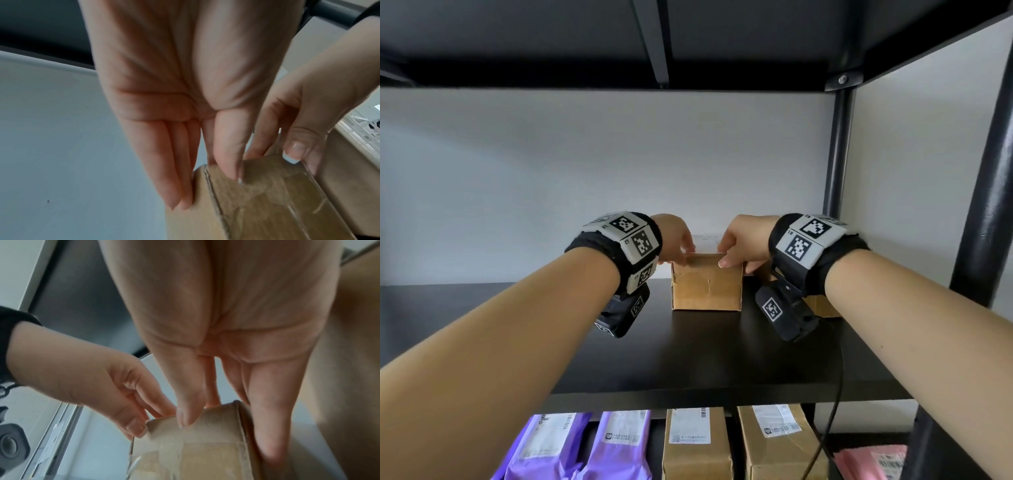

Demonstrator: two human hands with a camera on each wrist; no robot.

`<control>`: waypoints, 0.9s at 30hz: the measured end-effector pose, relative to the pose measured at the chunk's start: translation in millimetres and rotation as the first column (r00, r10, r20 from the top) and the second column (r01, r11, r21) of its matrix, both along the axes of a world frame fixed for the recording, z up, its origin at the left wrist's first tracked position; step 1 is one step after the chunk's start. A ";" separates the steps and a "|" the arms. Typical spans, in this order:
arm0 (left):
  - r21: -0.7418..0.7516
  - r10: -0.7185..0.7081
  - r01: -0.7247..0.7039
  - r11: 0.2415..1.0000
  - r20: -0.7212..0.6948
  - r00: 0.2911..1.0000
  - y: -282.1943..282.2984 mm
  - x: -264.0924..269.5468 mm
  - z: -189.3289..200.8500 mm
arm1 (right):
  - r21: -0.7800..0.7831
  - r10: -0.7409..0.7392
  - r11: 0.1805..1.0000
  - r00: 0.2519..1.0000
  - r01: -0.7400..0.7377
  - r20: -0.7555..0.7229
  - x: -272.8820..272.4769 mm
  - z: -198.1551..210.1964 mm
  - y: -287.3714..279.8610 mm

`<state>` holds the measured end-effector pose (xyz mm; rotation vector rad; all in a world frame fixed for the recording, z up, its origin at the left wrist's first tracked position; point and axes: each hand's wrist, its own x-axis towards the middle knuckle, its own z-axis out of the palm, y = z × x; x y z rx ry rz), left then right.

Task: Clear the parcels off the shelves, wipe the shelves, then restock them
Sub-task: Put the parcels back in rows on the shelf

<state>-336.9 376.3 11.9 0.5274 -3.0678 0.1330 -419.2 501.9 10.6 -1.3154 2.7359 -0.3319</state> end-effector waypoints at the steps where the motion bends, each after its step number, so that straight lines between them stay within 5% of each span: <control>1: -0.014 -0.002 0.002 1.000 -0.011 1.000 1.9 1.1 -0.3 | -0.007 -0.001 1.000 1.000 0.001 -0.004 0.5 -0.8 0.5; 27: -0.101 -0.024 0.017 0.995 -0.070 0.997 -1.2 -4.7 -12.0 | -0.028 0.041 0.999 0.983 -0.046 -0.177 -10.5 -11.0 -1.3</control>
